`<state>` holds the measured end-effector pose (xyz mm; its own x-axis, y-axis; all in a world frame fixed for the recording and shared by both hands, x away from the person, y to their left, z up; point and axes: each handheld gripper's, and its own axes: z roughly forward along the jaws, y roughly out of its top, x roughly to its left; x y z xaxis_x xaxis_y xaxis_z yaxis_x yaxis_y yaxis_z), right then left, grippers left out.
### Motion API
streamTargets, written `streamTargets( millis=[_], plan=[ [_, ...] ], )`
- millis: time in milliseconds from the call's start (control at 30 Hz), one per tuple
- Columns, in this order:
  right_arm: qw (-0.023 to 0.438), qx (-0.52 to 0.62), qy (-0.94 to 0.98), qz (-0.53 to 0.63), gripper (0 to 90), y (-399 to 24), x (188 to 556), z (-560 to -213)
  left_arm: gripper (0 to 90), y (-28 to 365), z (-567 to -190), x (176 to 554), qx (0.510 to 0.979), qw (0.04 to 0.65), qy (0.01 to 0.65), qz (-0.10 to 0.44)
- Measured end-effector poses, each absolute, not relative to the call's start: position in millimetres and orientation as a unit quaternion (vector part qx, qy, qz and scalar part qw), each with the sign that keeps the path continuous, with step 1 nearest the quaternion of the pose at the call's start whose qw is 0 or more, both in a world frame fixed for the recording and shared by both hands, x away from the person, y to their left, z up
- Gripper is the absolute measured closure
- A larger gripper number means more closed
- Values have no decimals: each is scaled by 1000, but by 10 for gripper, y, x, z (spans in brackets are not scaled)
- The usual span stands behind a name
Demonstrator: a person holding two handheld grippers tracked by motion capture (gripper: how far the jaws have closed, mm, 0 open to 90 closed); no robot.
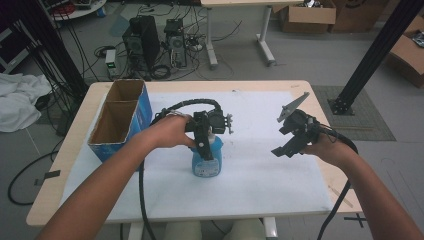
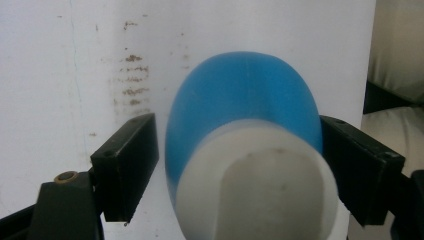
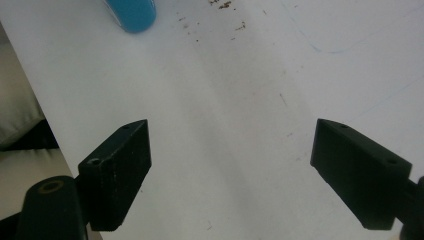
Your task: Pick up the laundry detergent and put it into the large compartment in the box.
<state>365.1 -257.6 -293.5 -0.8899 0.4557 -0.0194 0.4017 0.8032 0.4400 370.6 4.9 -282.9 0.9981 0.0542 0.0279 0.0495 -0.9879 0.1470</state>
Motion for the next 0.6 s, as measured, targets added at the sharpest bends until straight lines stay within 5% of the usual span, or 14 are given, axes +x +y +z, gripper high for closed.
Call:
streamTargets(
  millis=[600],
  plan=[
    [61,226,947,220,164,-2563,3656,-2940,267,62,-2846,3716,997,73,32,16]
  ],
)
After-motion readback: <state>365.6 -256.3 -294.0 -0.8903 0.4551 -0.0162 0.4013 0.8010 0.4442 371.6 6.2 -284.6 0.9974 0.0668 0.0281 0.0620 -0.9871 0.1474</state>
